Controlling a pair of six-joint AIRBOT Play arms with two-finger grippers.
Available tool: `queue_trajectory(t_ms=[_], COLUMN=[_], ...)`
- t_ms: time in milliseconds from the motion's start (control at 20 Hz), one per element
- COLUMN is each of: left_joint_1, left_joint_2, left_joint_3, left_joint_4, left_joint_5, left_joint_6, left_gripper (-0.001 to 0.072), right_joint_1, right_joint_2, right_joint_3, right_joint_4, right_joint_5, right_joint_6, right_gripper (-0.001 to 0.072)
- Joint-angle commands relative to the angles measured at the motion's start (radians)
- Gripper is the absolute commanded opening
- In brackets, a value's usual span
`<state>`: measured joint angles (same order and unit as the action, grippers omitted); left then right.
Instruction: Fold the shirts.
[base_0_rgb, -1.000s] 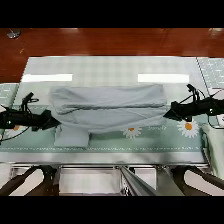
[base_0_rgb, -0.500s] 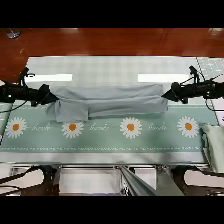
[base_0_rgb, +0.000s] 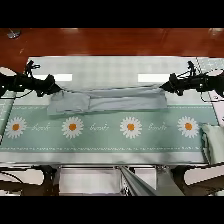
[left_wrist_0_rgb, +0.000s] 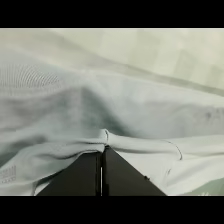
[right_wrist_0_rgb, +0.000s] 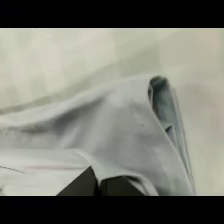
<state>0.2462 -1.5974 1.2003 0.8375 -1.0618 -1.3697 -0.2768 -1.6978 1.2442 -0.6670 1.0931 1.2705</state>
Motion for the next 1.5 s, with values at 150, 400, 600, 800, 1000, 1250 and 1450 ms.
queue_trajectory(t_ms=[150, 400, 600, 800, 1000, 1250, 1450], left_joint_1=[0.001, 0.182, 0.133, -0.036, -0.188, -0.343, -0.424], left_joint_2=[-0.041, 0.125, 0.467, 0.679, 0.689, 0.678, 0.669], left_joint_3=[0.056, 0.040, -0.300, -0.497, -0.498, -0.498, -0.497], left_joint_4=[0.079, 0.212, 0.096, 0.077, 0.028, -0.017, -0.068], left_joint_5=[-0.112, -0.164, 0.175, 0.215, 0.214, 0.267, 0.322], left_joint_6=[-0.002, -0.056, 0.017, 0.037, 0.037, 0.037, 0.076], left_gripper=[0.0702, 0.0702, 0.0701, 0.0702, 0.0699, 0.0578, 0.0021], right_joint_1=[-0.032, -0.208, -0.179, -0.084, 0.017, 0.099, 0.088], right_joint_2=[-0.048, -0.033, -0.034, -0.043, -0.079, -0.075, 0.098], right_joint_3=[0.069, 0.123, 0.026, 0.021, 0.021, 0.055, 0.031], right_joint_4=[0.056, -0.130, -0.218, -0.184, -0.169, -0.144, -0.212], right_joint_5=[0.041, 0.266, 0.182, 0.096, 0.113, 0.169, 0.235], right_joint_6=[-0.013, 0.055, 0.089, 0.063, 0.082, 0.060, 0.033], right_gripper=[0.0627, 0.0627, 0.0627, 0.0627, 0.0626, 0.0032, 0.0025])
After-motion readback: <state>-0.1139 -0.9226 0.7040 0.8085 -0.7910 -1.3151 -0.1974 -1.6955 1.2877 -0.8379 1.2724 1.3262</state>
